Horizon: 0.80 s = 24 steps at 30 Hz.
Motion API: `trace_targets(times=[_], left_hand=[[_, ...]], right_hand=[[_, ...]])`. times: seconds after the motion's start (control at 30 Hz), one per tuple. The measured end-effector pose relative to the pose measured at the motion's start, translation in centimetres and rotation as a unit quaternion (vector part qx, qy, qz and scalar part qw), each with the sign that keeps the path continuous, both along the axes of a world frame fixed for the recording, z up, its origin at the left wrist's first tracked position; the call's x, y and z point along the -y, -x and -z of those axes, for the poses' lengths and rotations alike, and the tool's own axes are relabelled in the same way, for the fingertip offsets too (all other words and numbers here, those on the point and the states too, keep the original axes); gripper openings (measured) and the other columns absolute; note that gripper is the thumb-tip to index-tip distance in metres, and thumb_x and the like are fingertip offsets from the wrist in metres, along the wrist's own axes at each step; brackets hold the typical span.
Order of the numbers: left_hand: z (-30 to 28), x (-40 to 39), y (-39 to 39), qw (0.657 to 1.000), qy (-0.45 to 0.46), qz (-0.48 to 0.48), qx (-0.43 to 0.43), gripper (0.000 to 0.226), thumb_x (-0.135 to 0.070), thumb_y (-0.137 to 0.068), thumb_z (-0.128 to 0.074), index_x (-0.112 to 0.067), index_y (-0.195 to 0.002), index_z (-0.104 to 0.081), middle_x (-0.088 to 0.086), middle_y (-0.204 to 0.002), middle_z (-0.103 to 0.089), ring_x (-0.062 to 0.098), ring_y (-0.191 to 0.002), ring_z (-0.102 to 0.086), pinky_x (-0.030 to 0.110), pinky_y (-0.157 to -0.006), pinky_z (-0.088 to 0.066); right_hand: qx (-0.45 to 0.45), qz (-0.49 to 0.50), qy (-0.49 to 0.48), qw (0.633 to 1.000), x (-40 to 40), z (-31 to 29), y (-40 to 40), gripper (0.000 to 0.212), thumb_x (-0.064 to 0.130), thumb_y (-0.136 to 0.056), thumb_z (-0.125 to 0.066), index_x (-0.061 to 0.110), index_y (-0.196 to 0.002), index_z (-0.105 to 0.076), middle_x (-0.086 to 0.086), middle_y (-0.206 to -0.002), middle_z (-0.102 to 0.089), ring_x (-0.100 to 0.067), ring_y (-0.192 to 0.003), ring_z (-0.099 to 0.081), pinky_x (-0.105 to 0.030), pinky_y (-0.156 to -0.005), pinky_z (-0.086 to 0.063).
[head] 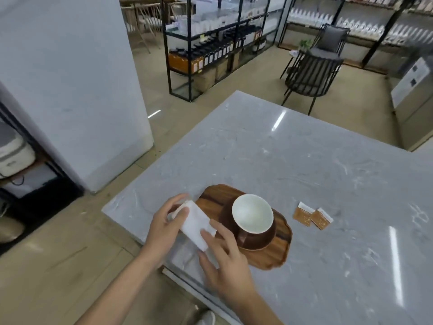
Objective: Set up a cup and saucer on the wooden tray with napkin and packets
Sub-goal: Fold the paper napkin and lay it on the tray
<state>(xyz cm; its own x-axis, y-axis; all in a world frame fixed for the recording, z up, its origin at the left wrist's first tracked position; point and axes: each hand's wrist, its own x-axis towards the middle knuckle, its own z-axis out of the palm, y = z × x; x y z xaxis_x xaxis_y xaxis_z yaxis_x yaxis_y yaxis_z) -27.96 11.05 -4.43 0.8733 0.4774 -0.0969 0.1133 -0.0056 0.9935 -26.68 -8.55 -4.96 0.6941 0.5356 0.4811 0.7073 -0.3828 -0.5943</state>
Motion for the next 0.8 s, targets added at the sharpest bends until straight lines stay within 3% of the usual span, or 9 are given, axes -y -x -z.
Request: trace_targets(times=[0.07,0.17,0.3,0.37,0.43,0.5,0.57,0.7,0.8], left_hand=[[0.1,-1.0,-1.8,1.0,-0.002,0.015,-0.011,0.028,-0.027,-0.098,-0.063,-0.047,-0.118,-0.066,-0.019,-0.12,-0.069,0.003,-0.11,-0.065,0.026,-0.087,-0.058],[0.4,-1.7,-3.7,0.998,-0.037,0.045,-0.013,0.022,-0.024,-0.098,-0.063,-0.04,-0.111,-0.07,-0.02,-0.116,-0.071,0.001,-0.107,-0.065,0.013,-0.08,-0.055],[0.8,-2.4,-5.3,0.993,-0.078,0.089,-0.018,0.021,-0.023,-0.099,-0.062,-0.034,-0.115,-0.07,-0.019,-0.118,-0.071,0.0,-0.111,-0.064,0.012,-0.084,-0.052],[0.9,-2.5,-6.1,0.989,-0.098,0.112,-0.014,0.021,-0.023,-0.099,-0.062,-0.035,-0.115,-0.068,-0.018,-0.119,-0.07,0.002,-0.112,-0.064,0.016,-0.087,-0.055],[0.8,-2.5,-7.3,0.982,-0.119,0.142,-0.018,0.021,-0.022,-0.099,-0.063,-0.032,-0.116,-0.068,-0.013,-0.12,-0.07,0.006,-0.112,-0.065,0.031,-0.094,-0.056],[0.8,-2.5,-8.5,0.972,-0.145,0.184,-0.023,0.02,-0.021,-0.099,-0.063,-0.031,-0.116,-0.068,-0.011,-0.121,-0.07,0.011,-0.113,-0.065,0.043,-0.097,-0.055],[0.8,-2.5,-9.4,0.961,-0.165,0.221,-0.022,0.021,-0.02,-0.099,-0.063,-0.031,-0.116,-0.069,-0.013,-0.121,-0.071,0.01,-0.113,-0.065,0.045,-0.097,-0.055],[1.3,-2.7,-10.5,0.938,-0.226,0.262,-0.006,0.024,-0.018,-0.097,-0.064,-0.029,-0.118,-0.069,-0.014,-0.12,-0.07,0.004,-0.112,-0.064,0.036,-0.098,-0.054],[1.3,-2.9,-11.3,0.909,-0.294,0.295,0.014,0.027,-0.016,-0.097,-0.063,-0.028,-0.119,-0.07,-0.015,-0.117,-0.066,0.006,-0.111,-0.062,0.014,-0.095,-0.046]], right_hand=[[0.014,0.021,0.009,1.0,-1.1,1.0,-1.1,0.036,0.01,-0.092,-0.071,0.009,-0.128,-0.068,-0.003,-0.149,-0.048,-0.016,-0.114,-0.069,-0.025,-0.087,-0.061],[0.031,0.049,0.017,0.998,-1.9,2.3,-2.1,0.035,0.003,-0.092,-0.067,0.01,-0.126,-0.07,-0.004,-0.143,-0.06,-0.013,-0.125,-0.063,-0.025,-0.093,-0.058],[0.03,0.075,0.032,0.996,-2.6,3.4,-2.5,0.042,-0.003,-0.084,-0.073,0.016,-0.121,-0.073,-0.003,-0.135,-0.067,-0.014,-0.117,-0.067,-0.027,-0.081,-0.062],[0.034,0.097,0.03,0.994,-2.8,3.9,-2.1,0.04,-0.002,-0.081,-0.077,0.019,-0.114,-0.076,-0.001,-0.127,-0.071,-0.016,-0.104,-0.071,-0.027,-0.075,-0.061],[0.041,0.12,0.038,0.991,-2.9,4.3,-2.1,0.034,-0.002,-0.078,-0.082,0.019,-0.105,-0.078,0.001,-0.116,-0.074,-0.02,-0.094,-0.071,-0.028,-0.076,-0.06],[0.038,0.142,0.054,0.988,-3.1,4.7,-1.9,0.032,-0.002,-0.076,-0.085,0.016,-0.101,-0.079,0.0,-0.109,-0.074,-0.022,-0.092,-0.069,-0.028,-0.078,-0.058],[0.032,0.168,0.072,0.983,-3.6,5.1,-1.4,0.032,0.001,-0.079,-0.083,0.015,-0.107,-0.077,-0.002,-0.11,-0.073,-0.023,-0.095,-0.068,-0.029,-0.08,-0.059],[0.024,0.217,0.081,0.972,-4.9,5.4,-0.7,0.037,0.008,-0.085,-0.077,0.018,-0.12,-0.072,0.0,-0.114,-0.07,-0.02,-0.101,-0.062,-0.029,-0.084,-0.058],[0.03,0.256,0.092,0.962,-5.9,5.0,-0.3,0.038,0.009,-0.083,-0.078,0.018,-0.12,-0.073,0.0,-0.113,-0.071,-0.021,-0.102,-0.065,-0.032,-0.084,-0.057]])
